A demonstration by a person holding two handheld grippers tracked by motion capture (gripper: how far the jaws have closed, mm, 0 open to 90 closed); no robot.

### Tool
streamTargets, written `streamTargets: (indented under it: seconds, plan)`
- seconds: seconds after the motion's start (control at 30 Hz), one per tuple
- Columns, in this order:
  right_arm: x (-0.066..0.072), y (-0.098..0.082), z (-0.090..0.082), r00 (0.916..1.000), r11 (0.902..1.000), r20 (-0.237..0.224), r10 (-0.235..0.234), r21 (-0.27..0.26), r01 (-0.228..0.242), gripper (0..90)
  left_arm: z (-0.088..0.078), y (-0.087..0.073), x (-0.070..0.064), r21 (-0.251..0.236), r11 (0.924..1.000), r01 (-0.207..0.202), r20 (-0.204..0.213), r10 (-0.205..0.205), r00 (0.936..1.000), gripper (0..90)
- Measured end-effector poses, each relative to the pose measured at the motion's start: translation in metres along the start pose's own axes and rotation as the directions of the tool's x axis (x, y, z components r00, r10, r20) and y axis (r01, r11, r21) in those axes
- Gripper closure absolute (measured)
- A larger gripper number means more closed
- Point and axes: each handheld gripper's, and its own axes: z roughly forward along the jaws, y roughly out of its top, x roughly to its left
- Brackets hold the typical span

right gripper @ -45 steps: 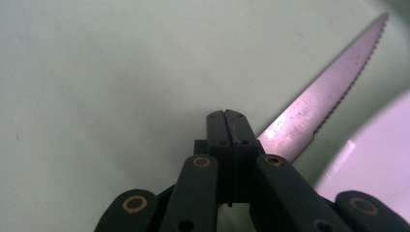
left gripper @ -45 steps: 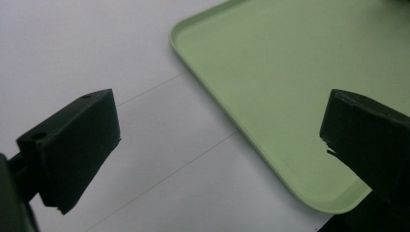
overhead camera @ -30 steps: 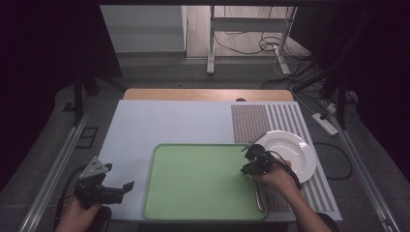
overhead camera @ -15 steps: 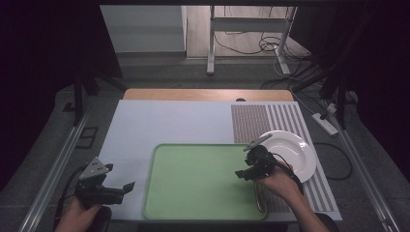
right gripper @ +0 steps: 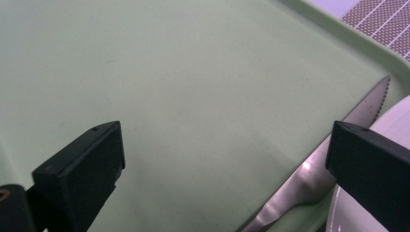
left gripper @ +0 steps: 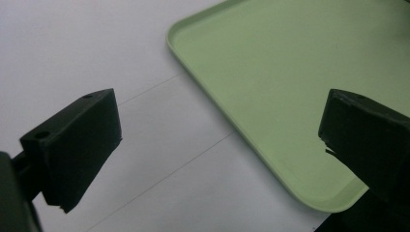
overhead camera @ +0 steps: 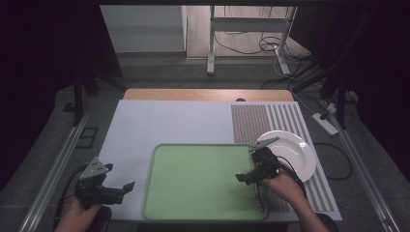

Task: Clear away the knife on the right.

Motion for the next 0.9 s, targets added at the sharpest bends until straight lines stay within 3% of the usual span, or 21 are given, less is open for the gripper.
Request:
streamTargets:
  seconds: [0.37,0.9]
  plan:
    - [0.002,-0.013,-0.016,0.9975,0.9993,0.069,-0.012,-0.036,0.014,0.0,0.0,0.0,-0.001,0.004,1.0,-0.001,-0.009,0.001,1.0,1.8]
    - [0.0,-0.042,-0.049,0.9885,0.993,0.131,0.075,-0.101,-0.062,0.0,0.0,0.0,-0.001,0.007,1.0,0.001,-0.017,-0.001,0.9999,1.9]
